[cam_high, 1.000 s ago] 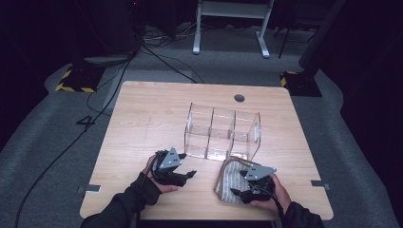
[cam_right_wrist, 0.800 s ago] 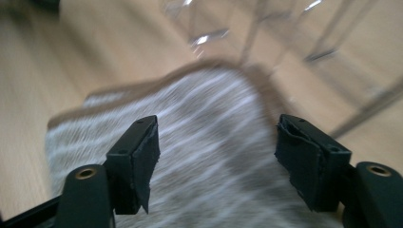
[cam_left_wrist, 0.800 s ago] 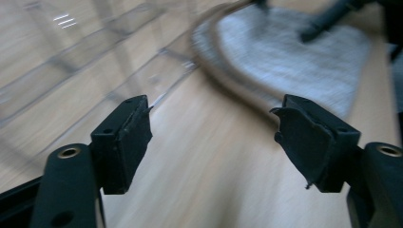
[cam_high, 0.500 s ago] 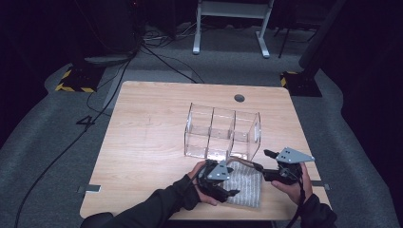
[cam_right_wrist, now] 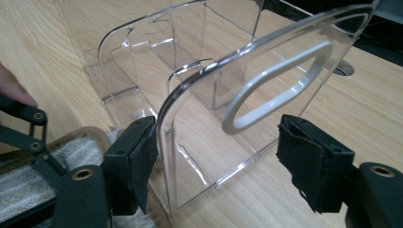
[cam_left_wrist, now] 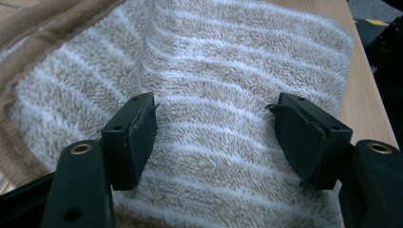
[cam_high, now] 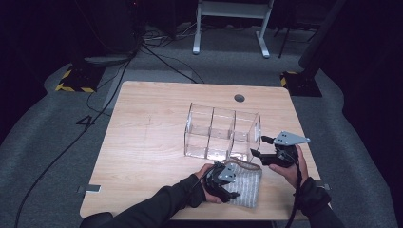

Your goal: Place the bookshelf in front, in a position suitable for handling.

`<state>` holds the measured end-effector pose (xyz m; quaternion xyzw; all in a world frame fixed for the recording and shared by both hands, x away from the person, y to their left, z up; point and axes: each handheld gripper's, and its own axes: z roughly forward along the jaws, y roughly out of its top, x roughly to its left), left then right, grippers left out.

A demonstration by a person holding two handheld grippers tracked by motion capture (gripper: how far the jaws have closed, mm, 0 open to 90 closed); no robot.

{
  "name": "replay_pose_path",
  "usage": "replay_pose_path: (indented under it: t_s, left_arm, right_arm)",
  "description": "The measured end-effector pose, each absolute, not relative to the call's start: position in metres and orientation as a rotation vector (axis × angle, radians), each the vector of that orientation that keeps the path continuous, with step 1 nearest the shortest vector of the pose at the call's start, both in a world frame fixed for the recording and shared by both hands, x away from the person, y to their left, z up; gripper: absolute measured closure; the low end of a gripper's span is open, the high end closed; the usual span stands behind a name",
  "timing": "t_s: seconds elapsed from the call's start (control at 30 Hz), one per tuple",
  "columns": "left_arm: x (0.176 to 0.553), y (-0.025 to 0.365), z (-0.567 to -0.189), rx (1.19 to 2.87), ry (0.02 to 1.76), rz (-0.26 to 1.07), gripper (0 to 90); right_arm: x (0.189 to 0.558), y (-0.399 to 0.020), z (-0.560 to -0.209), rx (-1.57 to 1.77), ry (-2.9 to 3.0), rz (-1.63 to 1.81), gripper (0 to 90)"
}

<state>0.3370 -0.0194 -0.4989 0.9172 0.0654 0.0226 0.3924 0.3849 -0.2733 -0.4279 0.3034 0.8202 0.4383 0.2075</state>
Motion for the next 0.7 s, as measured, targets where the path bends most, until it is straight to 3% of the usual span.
replay_pose_path:
  t_s: [0.33,0.43,0.7]
  left_arm:
    - [0.334,0.041,-0.493,2.370,0.271,0.104,31.0]
    - [0.329,0.060,-0.494,2.368,0.318,0.189,21.7]
    - [0.330,0.074,-0.495,2.385,0.283,0.136,22.0]
  right_arm:
    - [0.399,-0.261,-0.427,0.866,2.262,1.254,36.5]
    - [0.401,-0.255,-0.427,0.885,2.232,1.223,40.0]
    - [0.399,-0.255,-0.427,0.865,2.229,1.253,48.0]
